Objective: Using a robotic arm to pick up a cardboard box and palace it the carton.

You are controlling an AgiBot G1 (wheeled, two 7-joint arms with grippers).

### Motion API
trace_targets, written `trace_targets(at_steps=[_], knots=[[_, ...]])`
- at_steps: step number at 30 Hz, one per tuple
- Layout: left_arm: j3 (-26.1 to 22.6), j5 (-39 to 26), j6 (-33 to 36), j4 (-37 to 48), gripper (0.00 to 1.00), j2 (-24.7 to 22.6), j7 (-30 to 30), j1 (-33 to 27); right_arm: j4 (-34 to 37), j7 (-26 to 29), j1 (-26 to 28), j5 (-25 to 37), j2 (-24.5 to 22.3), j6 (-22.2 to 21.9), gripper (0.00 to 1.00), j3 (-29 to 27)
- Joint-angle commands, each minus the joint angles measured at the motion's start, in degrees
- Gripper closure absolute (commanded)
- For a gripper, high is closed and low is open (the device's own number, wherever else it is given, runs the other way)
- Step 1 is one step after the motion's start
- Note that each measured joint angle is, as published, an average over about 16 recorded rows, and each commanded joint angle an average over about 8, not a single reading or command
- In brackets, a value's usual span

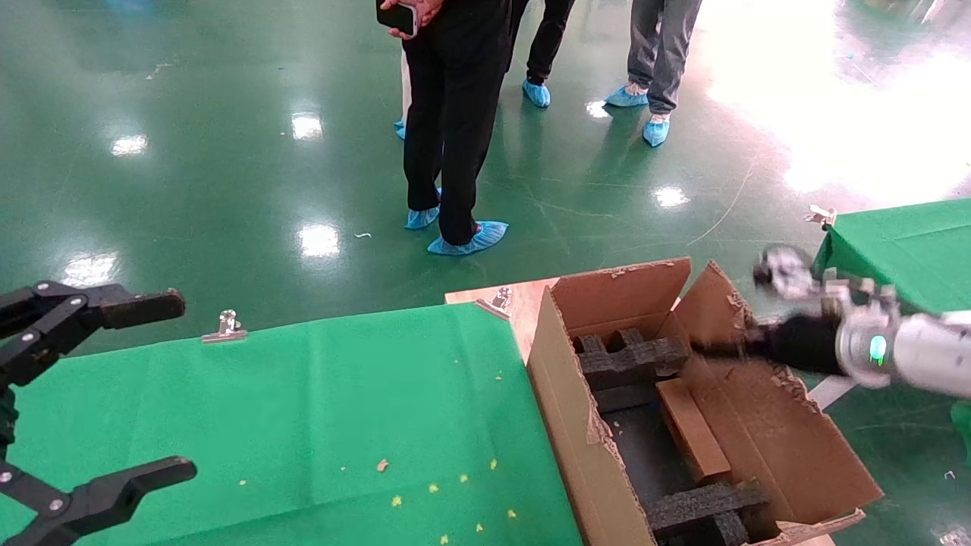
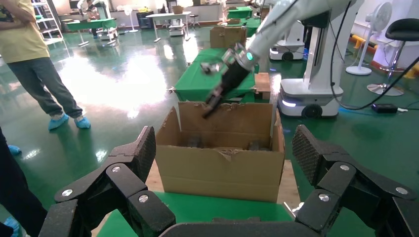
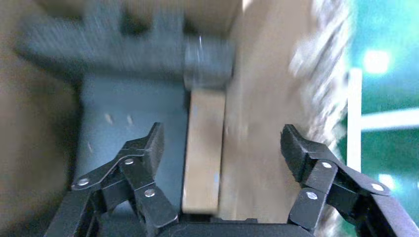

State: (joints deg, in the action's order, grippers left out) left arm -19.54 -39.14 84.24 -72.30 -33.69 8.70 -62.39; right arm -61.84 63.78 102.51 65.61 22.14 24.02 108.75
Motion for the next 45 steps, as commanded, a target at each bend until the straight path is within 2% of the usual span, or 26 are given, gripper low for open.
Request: trace_targets(at_steps=[1,6,9,19,23,26,34,45], knots=[[0.0,0.0,0.0,0.0,0.00,0.0,0.0,0.0,-1.8,0.0,2.0,0.0,-0.9,-0.2,0.00,-1.0],[0.0,0.0,0.0,0.0,0.00,0.0,0.0,0.0,-9.8,-4.0,4.5,-3.6,-3.5,0.0,0.00,-5.0],[0.0,0.0,0.0,0.0,0.00,0.0,0.0,0.0,-13.4,-7.6,5.4,-7.0,-4.1,2.0,0.00,-7.6],[0.0,0.0,0.0,0.0,0.00,0.0,0.0,0.0,-15.0,-23.2,4.6,-24.8,-3.2,18.1,0.00,-15.7],[0.0,0.0,0.0,0.0,0.00,0.0,0.0,0.0,-15.2,-26.5,3.8,-29.7,-3.0,22.2,0.00,-17.5],[0.0,0.1,0.0,0.0,0.00,0.0,0.0,0.0,-15.2,-26.9,3.4,-31.1,-3.0,23.3,0.00,-17.9],[0.0,0.0,0.0,0.0,0.00,0.0,0.0,0.0,-14.8,-26.6,2.4,-29.2,-2.6,23.0,0.00,-19.4],[0.0,0.1,0.0,0.0,0.00,0.0,0.0,0.0,-14.3,-31.7,-5.9,-28.4,0.4,30.5,0.00,-33.5]])
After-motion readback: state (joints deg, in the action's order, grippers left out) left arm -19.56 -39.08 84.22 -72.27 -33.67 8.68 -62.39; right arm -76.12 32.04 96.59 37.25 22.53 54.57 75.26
